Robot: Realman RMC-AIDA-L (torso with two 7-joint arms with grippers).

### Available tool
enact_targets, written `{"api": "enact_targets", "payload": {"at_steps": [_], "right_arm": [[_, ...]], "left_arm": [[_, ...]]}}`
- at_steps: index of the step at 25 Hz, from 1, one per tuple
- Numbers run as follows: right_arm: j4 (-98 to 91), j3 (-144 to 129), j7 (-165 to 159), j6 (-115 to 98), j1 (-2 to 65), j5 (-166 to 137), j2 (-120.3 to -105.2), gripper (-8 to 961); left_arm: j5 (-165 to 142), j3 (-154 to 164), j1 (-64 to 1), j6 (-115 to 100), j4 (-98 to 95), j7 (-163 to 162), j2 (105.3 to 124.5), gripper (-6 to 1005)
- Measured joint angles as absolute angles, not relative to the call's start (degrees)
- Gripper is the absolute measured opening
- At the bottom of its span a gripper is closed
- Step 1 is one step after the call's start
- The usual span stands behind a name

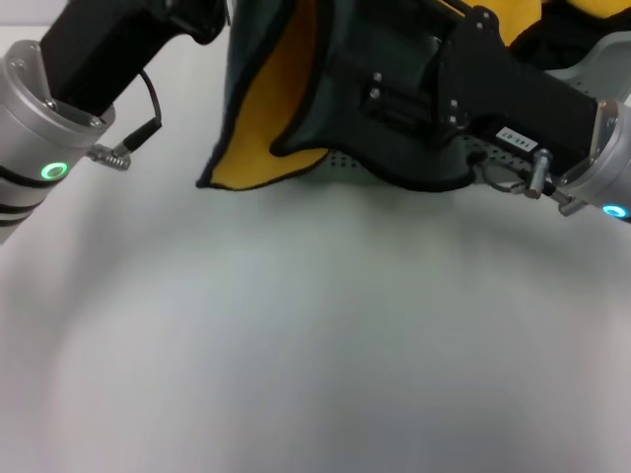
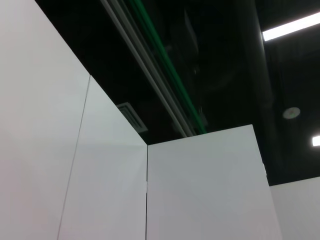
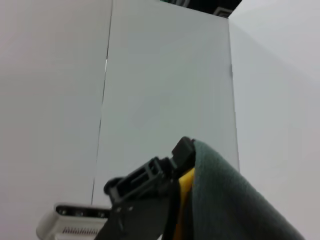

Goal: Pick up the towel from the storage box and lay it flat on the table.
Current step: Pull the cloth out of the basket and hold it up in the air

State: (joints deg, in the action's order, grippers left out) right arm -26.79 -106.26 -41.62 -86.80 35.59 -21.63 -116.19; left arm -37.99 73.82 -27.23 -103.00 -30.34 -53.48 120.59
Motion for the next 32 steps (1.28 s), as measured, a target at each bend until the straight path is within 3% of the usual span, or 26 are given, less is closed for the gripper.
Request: {"api": "enact_targets", "payload": {"at_steps": [32], "right_arm": [[-27.3,-112.9,-47.8,-80.2,38.4,-14.0,-116.19,661]], "left_arm": [[-36.4,78.6,-31.1,-99.9,-28.2,-49.6,120.77,36]]}}
